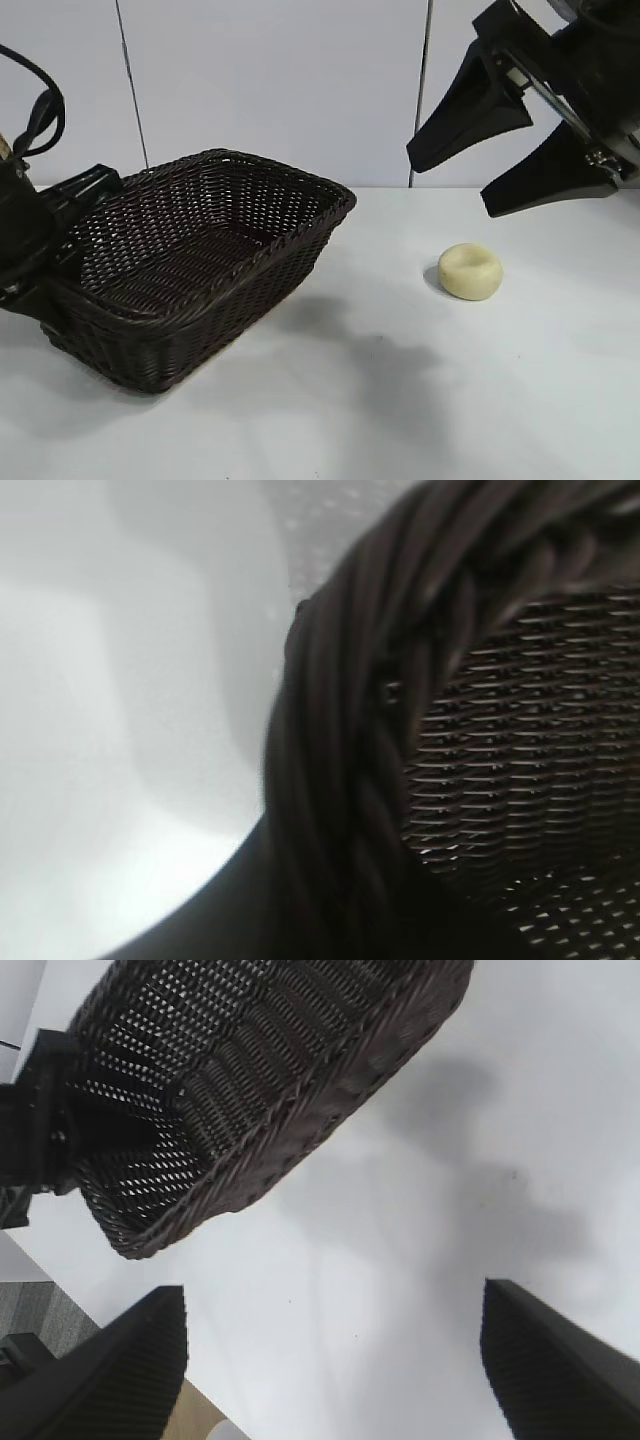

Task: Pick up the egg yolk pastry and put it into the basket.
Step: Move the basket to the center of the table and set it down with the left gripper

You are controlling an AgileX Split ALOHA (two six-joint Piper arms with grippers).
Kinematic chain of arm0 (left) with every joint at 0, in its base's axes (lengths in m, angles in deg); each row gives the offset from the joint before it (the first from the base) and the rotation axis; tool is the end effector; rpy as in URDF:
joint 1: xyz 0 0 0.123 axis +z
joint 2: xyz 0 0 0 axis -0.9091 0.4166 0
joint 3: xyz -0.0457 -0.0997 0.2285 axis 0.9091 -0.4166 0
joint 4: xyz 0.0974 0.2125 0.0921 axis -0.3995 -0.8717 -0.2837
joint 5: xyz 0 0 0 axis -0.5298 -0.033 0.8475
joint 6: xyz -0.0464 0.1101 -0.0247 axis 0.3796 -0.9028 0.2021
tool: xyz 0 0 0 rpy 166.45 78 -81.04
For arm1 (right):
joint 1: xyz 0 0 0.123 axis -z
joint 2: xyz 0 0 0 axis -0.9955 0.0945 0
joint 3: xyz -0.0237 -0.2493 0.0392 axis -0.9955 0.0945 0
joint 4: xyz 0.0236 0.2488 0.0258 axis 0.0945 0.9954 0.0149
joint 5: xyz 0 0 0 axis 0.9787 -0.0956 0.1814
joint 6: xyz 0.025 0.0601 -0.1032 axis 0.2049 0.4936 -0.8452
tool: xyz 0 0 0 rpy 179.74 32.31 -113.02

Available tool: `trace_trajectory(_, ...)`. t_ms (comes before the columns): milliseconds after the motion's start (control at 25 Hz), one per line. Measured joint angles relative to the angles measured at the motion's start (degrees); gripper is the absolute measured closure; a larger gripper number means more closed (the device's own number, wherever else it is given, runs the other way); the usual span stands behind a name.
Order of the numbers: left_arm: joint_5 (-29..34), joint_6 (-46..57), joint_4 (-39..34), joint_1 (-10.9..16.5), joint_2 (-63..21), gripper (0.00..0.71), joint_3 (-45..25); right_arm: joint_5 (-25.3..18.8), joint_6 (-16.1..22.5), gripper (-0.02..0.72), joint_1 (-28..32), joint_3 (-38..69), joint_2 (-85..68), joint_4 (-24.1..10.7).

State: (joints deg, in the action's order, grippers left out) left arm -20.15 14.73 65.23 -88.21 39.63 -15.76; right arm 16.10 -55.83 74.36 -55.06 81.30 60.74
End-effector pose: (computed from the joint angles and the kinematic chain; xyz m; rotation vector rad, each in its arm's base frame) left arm 0.2792 -0.1216 0.1120 -1.2778 2.6617 -0.3532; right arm 0.2761 0.1162 0.2025 -0.3248 2.5177 0.8272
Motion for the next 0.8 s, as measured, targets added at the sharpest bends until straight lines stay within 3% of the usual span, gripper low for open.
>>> trace_trajectory(280,2.3,-28.8,17.3,4.3,0.0,0.61,4.6,0.0,0.0,0.125,0.0,0.0,0.0,0.0)
trace_trajectory(560,9.5,-46.3,19.1,7.9,0.8,0.61,9.7,0.0,0.0,0.125,0.0,0.0,0.0,0.0)
trace_trajectory(800,15.5,-56.2,19.0,8.0,8.1,0.61,19.3,0.0,0.0,0.125,0.0,0.0,0.0,0.0)
